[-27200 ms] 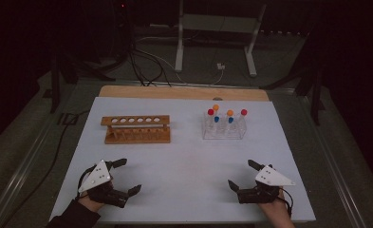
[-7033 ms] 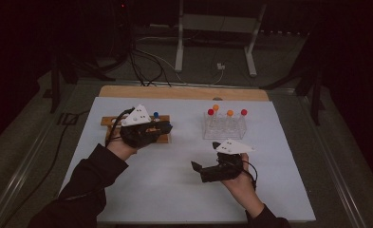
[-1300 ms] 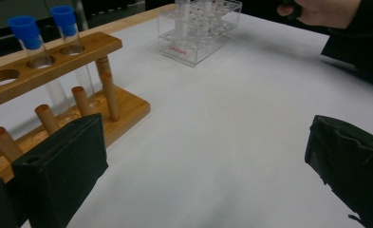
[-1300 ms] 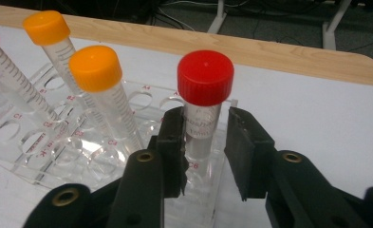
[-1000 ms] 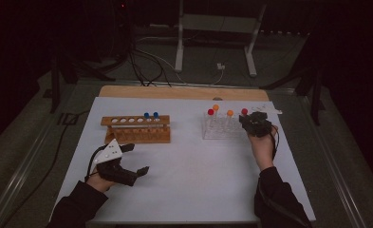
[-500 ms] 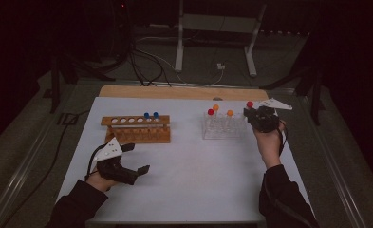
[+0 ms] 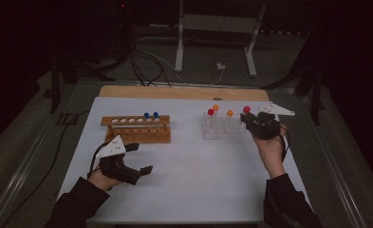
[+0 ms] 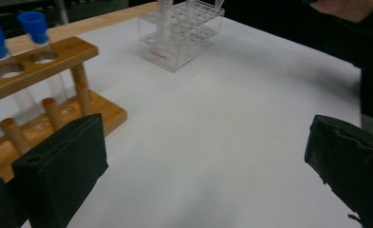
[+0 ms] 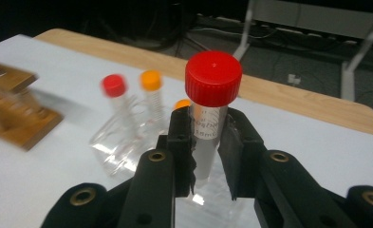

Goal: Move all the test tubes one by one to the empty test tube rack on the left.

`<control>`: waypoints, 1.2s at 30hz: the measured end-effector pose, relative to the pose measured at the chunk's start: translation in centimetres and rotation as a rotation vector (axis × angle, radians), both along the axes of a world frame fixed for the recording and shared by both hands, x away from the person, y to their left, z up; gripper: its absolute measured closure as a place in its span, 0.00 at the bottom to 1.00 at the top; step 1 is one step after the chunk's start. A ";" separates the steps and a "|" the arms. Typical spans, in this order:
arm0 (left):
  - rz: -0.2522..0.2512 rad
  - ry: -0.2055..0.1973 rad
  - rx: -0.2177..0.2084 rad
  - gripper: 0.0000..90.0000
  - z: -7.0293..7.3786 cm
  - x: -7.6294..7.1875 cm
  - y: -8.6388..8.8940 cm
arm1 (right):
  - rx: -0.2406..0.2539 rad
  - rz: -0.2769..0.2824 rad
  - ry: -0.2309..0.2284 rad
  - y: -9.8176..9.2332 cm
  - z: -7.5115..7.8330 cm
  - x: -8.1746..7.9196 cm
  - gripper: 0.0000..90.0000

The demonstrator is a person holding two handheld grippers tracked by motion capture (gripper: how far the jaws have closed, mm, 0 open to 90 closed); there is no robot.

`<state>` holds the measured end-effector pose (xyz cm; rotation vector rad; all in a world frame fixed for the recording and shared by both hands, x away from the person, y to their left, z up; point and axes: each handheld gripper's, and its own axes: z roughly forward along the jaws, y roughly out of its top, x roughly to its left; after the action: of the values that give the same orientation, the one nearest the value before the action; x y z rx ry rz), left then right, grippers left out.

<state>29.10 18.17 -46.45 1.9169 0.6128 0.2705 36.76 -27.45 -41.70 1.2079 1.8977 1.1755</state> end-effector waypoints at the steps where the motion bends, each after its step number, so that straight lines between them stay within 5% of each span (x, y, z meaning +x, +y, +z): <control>1: -0.005 0.008 0.003 0.01 0.0 0.0 -0.1 | -0.002 0.011 0.001 0.2 -0.1 -0.3 0.83; 19: -0.076 0.024 -0.009 0.04 1.9 0.6 -2.5 | -0.017 0.200 0.056 4.5 -2.5 -4.6 0.83; 36: -0.151 -0.025 0.016 0.07 4.1 1.3 -6.6 | -0.031 0.340 0.085 8.4 -3.5 -7.1 0.83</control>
<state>30.44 11.57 -42.33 1.9613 0.4473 0.2030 29.63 -19.03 -45.20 0.9546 2.2402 1.2769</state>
